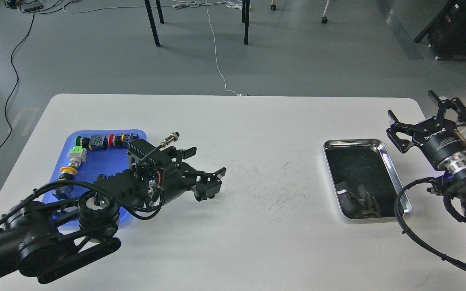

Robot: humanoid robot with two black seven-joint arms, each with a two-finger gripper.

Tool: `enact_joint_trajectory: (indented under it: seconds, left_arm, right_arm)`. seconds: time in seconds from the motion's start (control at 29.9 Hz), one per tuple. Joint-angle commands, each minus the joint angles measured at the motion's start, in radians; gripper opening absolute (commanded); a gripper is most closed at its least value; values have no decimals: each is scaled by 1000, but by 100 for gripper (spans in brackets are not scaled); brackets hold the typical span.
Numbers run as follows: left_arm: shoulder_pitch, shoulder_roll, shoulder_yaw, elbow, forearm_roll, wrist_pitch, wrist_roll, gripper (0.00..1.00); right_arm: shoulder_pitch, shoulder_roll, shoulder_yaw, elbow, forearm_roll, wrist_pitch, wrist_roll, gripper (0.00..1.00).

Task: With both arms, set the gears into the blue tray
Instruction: 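Grasp the second black gear with the left gripper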

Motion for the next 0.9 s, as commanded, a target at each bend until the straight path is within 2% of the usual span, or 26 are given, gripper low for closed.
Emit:
enact_joint_trajectory:
  seconds: [0.0, 0.17, 0.57, 0.67, 0.87]
  left_arm:
    - [26, -34, 5, 54, 65, -1, -19, 99]
    - [95, -93, 5, 110, 65, 1, -48, 98]
    - [128, -130, -1, 180, 65, 3, -50, 94]
    - [129, -135, -1, 188, 65, 3, -50, 86]
    - [129, -141, -3, 194, 65, 3, -47, 55]
  right_arm:
    - [2, 0, -3, 0, -1, 0, -2, 96]
    - [2, 0, -7, 0, -1, -2, -2, 96]
    - [8, 0, -11, 2, -1, -2, -2, 96]
    - [8, 0, -10, 4, -1, -2, -2, 96]
    - [8, 0, -8, 4, -1, 0, -2, 96]
